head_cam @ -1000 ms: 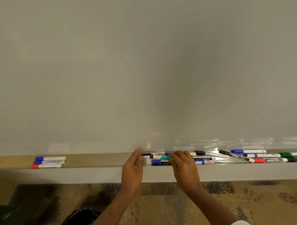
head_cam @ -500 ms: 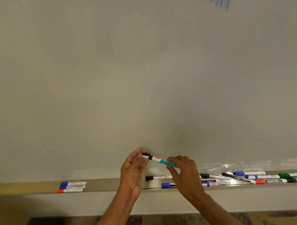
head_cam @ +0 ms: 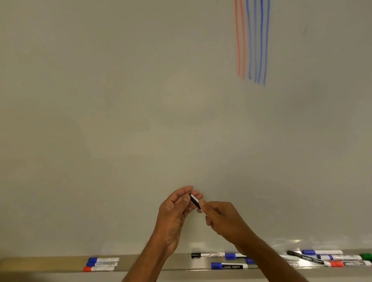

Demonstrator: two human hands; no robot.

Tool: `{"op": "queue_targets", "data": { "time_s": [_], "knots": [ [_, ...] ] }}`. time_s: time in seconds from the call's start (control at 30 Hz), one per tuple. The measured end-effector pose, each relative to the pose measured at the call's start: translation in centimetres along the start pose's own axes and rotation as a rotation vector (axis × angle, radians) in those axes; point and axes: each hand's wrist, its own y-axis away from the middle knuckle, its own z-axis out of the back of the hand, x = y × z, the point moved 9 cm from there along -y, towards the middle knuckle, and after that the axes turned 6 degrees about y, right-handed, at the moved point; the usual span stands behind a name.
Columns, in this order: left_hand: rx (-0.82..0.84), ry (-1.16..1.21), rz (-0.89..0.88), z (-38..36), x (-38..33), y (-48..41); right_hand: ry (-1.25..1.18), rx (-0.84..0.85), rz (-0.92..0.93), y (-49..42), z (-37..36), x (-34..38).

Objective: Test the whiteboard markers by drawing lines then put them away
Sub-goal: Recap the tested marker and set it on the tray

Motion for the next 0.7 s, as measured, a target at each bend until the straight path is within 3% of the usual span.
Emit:
{"op": "queue_targets", "data": {
  "time_s": [0.4, 0.7],
  "knots": [
    [0.118, -0.086, -0.023, -4.7, -3.6, 1.0, -0.055, -0.207, 0.137, 1.3, 2.1, 4.4],
    [0.125, 0.029, 0.004, -6.5, -5.3, 0.7, -0.077, -0.363, 0.198, 2.2, 3.8, 7.6]
  ]
}}
